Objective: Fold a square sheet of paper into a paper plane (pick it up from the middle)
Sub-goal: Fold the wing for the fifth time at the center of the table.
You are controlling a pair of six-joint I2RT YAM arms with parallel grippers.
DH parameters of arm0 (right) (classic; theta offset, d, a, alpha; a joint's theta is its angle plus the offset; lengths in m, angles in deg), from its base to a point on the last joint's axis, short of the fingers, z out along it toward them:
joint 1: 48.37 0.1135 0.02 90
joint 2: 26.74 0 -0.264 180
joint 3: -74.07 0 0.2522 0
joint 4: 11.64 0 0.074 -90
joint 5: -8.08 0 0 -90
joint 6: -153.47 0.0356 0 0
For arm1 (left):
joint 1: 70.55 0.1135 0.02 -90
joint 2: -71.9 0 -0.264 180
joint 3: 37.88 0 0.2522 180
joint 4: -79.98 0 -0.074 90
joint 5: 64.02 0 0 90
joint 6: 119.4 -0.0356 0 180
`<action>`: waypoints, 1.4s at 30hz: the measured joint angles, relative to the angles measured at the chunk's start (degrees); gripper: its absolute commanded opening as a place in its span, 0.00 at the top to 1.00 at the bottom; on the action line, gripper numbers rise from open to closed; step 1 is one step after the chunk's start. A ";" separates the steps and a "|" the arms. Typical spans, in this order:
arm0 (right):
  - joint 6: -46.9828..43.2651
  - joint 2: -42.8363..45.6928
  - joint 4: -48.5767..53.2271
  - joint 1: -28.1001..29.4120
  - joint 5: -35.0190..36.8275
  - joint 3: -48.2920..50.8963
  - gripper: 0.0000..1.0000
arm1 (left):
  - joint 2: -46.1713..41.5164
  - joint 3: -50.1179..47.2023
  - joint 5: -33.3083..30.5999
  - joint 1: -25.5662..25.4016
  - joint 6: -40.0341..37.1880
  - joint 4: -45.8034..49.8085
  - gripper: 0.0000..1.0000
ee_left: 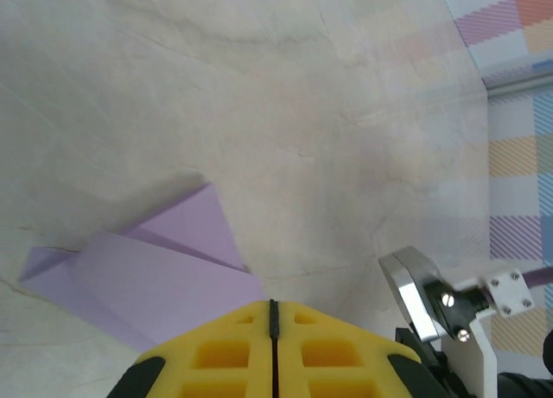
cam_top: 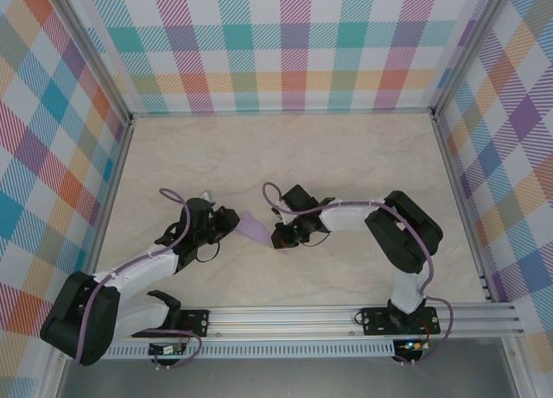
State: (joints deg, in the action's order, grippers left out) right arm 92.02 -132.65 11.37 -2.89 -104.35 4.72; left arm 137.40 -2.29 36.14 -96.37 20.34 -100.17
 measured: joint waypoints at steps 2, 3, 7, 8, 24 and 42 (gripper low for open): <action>2.16 0.00 -0.55 0.07 0.11 0.02 1.00 | 2.40 0.28 0.55 -0.70 0.04 -0.87 0.94; 3.48 -0.04 -1.25 0.15 0.13 0.11 1.00 | 3.87 0.48 0.92 -0.90 0.17 -1.42 0.94; 8.35 -1.03 -5.01 0.68 0.31 0.00 1.00 | 8.13 1.11 1.88 -1.16 0.39 -3.02 0.94; 9.62 -1.40 -6.08 0.76 0.31 -0.17 1.00 | 9.07 1.40 2.27 -1.16 0.42 -3.41 0.94; 6.95 -4.44 -7.23 0.76 -1.40 -4.52 1.00 | 21.16 4.39 7.89 -2.21 0.81 -11.37 0.96; -8.04 -4.46 4.13 0.13 -5.14 -7.98 1.00 | 23.93 4.59 4.66 -2.27 0.87 -10.19 0.99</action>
State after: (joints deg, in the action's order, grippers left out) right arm 83.98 -137.11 15.50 -2.76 -109.49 -3.26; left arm 161.33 2.30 40.79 -98.64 21.21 -110.36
